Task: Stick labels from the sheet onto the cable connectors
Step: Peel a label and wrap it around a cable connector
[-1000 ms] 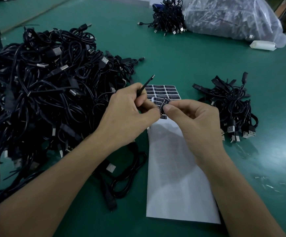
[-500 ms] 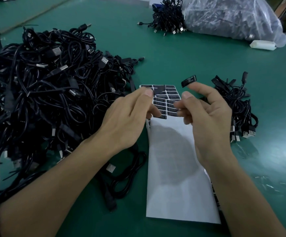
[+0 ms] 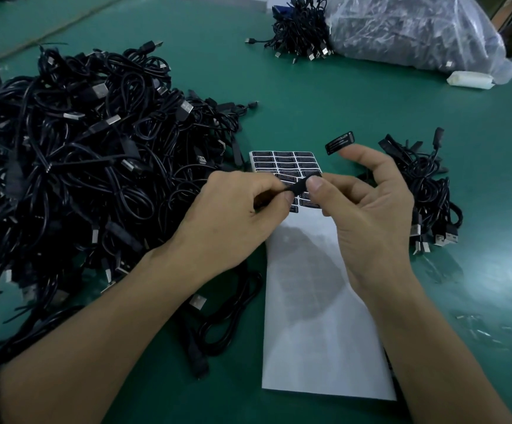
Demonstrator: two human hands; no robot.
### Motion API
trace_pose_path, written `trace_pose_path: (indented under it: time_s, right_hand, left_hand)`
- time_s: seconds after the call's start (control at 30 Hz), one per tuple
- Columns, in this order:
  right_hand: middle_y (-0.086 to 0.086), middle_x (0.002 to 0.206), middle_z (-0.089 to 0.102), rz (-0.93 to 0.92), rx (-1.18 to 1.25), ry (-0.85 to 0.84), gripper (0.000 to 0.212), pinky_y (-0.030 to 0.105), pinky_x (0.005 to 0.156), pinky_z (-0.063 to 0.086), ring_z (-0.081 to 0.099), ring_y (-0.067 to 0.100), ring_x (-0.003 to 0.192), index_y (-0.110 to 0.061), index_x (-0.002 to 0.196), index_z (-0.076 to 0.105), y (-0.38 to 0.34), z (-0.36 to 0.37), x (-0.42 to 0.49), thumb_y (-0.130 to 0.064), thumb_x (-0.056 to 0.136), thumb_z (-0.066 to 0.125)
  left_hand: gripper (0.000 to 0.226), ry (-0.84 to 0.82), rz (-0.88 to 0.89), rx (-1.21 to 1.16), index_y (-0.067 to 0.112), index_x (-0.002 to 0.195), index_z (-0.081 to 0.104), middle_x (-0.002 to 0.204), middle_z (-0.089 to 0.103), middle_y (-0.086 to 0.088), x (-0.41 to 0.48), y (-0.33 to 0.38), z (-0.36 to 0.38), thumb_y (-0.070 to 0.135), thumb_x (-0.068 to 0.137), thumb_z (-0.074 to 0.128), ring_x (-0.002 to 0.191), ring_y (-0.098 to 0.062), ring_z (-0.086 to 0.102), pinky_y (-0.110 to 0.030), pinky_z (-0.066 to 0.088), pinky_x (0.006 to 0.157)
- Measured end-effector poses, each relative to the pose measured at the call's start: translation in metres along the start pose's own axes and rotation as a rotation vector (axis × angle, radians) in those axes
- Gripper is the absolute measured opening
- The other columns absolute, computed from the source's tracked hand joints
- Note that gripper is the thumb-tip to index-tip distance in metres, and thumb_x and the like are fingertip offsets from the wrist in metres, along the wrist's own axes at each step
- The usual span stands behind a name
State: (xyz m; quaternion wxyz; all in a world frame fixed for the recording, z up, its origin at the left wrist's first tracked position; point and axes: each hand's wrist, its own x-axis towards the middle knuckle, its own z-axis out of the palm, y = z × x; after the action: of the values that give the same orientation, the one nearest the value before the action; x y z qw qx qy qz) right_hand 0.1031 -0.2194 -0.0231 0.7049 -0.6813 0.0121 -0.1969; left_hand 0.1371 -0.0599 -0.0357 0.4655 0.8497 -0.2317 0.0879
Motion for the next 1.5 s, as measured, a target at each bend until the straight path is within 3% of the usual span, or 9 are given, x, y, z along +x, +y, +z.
trace_pose_path:
  time_s: [0.2, 0.33, 0.5, 0.7, 0.83, 0.97, 1.5]
  right_hand:
    - [-0.006, 0.072, 0.069, 0.017, -0.021, 0.104, 0.013, 0.019, 0.061, 0.048, 0.061, 0.008, 0.068, -0.023, 0.090, 0.070, -0.0010, -0.0004, 0.0022, -0.012, 0.087, 0.076]
    - [-0.002, 0.068, 0.068, 0.110, 0.018, 0.041, 0.015, 0.021, 0.058, 0.047, 0.061, 0.011, 0.066, -0.019, 0.077, 0.074, -0.0008, 0.0004, 0.0013, -0.009, 0.088, 0.073]
    - [-0.002, 0.072, 0.071, 0.185, -0.036, -0.038, 0.015, 0.022, 0.059, 0.046, 0.061, 0.009, 0.067, -0.021, 0.074, 0.078, 0.0021, 0.0029, 0.0002, -0.014, 0.087, 0.074]
    - [-0.001, 0.072, 0.071, 0.190, -0.038, -0.029, 0.017, 0.017, 0.056, 0.044, 0.059, 0.008, 0.066, -0.023, 0.074, 0.078, 0.0046, 0.0044, -0.0001, -0.015, 0.088, 0.074]
    - [-0.001, 0.073, 0.072, 0.173, -0.023, -0.023, 0.016, 0.015, 0.055, 0.045, 0.059, 0.006, 0.064, -0.021, 0.074, 0.077, 0.0047, 0.0042, 0.0000, -0.014, 0.088, 0.073]
    - [-0.005, 0.070, 0.072, 0.154, 0.005, -0.037, 0.020, 0.012, 0.055, 0.045, 0.062, 0.002, 0.061, -0.021, 0.073, 0.076, 0.0049, 0.0055, -0.0010, -0.009, 0.089, 0.072]
    - [-0.009, 0.065, 0.070, 0.069, -0.030, -0.046, 0.018, 0.010, 0.058, 0.046, 0.060, -0.002, 0.058, -0.016, 0.077, 0.074, 0.0047, 0.0054, -0.0006, -0.003, 0.089, 0.069]
  left_hand:
    - [0.024, 0.016, -0.075, -0.020, 0.019, 0.080, 0.073, 0.068, 0.071, -0.001, 0.0006, -0.0017, 0.0001, 0.029, 0.098, 0.061, 0.067, -0.026, 0.067, -0.046, 0.055, 0.066]
    - [0.027, 0.029, -0.095, -0.031, 0.020, 0.078, 0.073, 0.067, 0.071, 0.002, 0.0005, -0.0021, 0.0005, 0.034, 0.097, 0.059, 0.066, -0.021, 0.068, -0.044, 0.056, 0.065]
    - [0.027, 0.024, -0.145, -0.082, 0.025, 0.083, 0.075, 0.071, 0.072, 0.014, 0.0002, 0.0003, 0.0023, 0.043, 0.089, 0.055, 0.071, -0.014, 0.070, -0.044, 0.059, 0.070]
    - [0.021, -0.023, -0.130, -0.174, 0.026, 0.090, 0.077, 0.076, 0.074, 0.018, -0.0010, 0.0010, 0.0025, 0.037, 0.089, 0.059, 0.073, -0.008, 0.072, -0.042, 0.060, 0.074]
    - [0.013, -0.053, -0.106, -0.215, 0.021, 0.096, 0.078, 0.080, 0.076, 0.014, -0.0005, -0.0007, 0.0037, 0.022, 0.094, 0.066, 0.077, -0.002, 0.073, -0.037, 0.061, 0.078]
    - [0.012, -0.036, -0.092, -0.230, 0.017, 0.095, 0.079, 0.078, 0.076, 0.013, -0.0007, -0.0025, 0.0047, 0.016, 0.095, 0.067, 0.074, -0.002, 0.073, -0.031, 0.060, 0.076]
    - [0.011, -0.030, -0.090, -0.274, 0.018, 0.087, 0.078, 0.075, 0.076, 0.010, -0.0002, -0.0051, 0.0060, 0.016, 0.093, 0.068, 0.073, -0.008, 0.074, -0.036, 0.061, 0.075]
